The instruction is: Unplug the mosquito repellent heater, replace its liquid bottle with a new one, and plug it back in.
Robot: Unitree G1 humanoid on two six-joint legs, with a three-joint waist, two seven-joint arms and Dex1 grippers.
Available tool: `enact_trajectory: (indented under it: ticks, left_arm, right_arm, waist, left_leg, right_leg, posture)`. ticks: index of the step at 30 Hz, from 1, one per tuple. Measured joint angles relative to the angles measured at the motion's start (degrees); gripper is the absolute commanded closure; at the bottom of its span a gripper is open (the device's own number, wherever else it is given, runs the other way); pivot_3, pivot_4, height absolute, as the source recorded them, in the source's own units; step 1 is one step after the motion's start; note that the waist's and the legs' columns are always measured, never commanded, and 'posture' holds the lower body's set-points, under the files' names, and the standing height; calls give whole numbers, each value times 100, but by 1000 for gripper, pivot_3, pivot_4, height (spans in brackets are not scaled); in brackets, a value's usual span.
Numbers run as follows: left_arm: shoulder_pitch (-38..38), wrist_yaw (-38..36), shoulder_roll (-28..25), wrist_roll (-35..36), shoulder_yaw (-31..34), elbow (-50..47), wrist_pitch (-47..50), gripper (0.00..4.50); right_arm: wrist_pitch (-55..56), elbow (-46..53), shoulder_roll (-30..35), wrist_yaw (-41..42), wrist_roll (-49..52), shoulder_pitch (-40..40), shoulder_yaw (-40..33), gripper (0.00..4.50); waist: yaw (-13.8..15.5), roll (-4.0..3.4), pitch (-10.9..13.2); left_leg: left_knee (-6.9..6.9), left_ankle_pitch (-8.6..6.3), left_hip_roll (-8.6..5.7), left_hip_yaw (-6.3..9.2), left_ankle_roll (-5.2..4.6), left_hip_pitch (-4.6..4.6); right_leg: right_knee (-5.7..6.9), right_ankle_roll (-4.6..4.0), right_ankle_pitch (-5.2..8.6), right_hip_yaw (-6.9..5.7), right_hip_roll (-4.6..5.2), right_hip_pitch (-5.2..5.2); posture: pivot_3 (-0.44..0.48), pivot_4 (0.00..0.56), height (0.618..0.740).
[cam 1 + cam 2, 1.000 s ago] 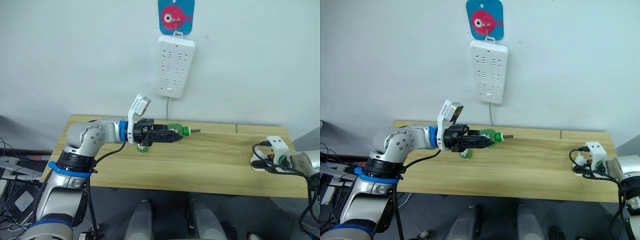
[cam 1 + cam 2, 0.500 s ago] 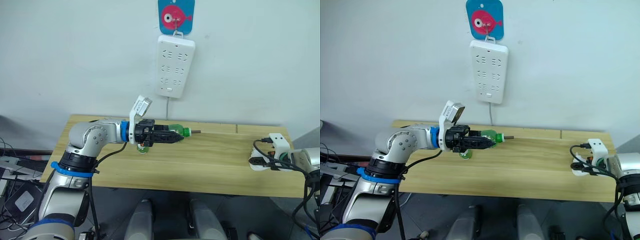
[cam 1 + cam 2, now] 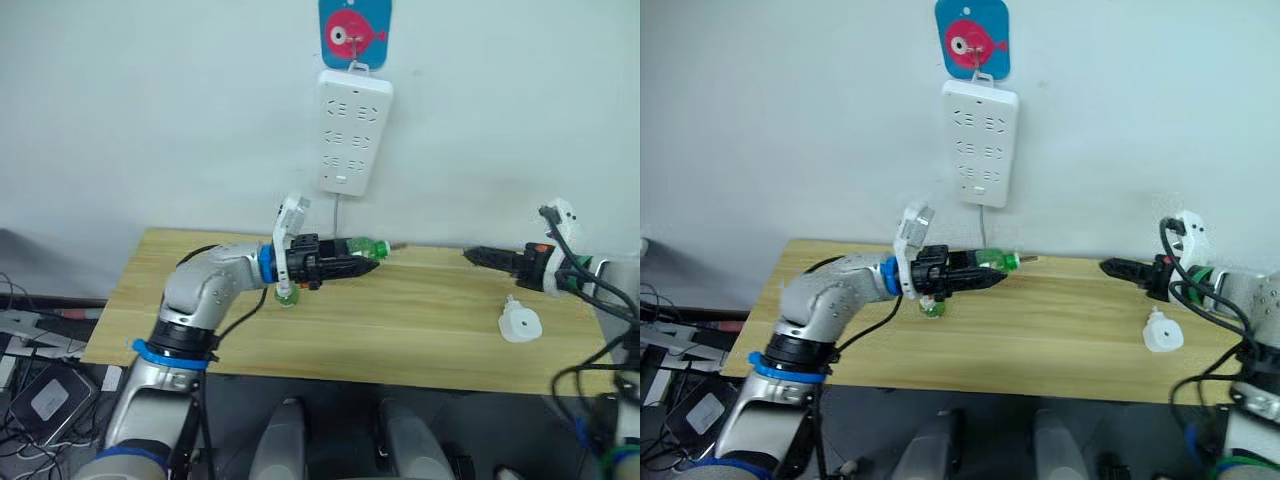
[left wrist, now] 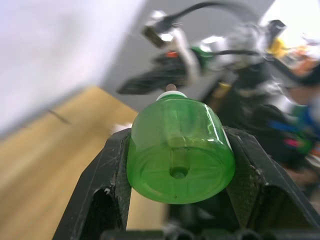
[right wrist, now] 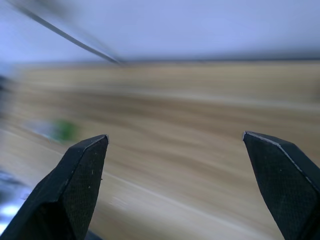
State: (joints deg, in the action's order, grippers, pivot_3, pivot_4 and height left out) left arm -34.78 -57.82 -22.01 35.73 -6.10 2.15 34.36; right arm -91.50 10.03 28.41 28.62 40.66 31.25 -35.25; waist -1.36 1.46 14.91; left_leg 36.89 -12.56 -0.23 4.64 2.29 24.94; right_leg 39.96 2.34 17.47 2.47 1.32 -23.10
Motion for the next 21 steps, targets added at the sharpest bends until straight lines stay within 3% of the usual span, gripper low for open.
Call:
enact_trajectory:
  ticks: [5, 8, 14, 21]
  left_arm:
    - [202, 606, 495, -1149, -29, 303, -1825, 2262]
    - [284, 738, 776, -1411, -182, 299, -2243, 2262]
    - [383, 966, 1098, -1733, -355, 262, -2622, 2262]
    - [558, 1242, 1307, -1807, -385, -20, -2608, 2262]
  right_arm:
    - [-52, 704, -1648, -1698, 2107, 74, -1293, 17]
    - [187, 889, -2251, -3094, 3459, 53, -1290, 17]
    - [2273, 1094, -1989, -5753, 6183, -761, 349, 17]
    - [3856, 1429, -1396, -6420, 7052, -1050, 1556, 17]
  waist:
    - [-17, 0, 0]
    - [-36, -2, -1]
    - [-69, -2, -1]
    - [-101, -2, -1]
  left_leg:
    - [0, 0, -15, -3, 0, 5]
    - [2, 0, -14, -1, -1, 3]
    - [2, 0, -13, -9, -1, 5]
    - [0, 0, -1, -3, -1, 4]
  right_leg:
    - [-1, 2, -1, 9, 26, -4]
    - [5, 2, -1, 6, 25, -5]
    - [4, 3, -1, 3, 16, -5]
    - [5, 2, -1, 0, -4, -5]
  posture:
    - [5, 255, 740]
    - [7, 253, 740]
    - [7, 253, 740]
    - [14, 249, 740]
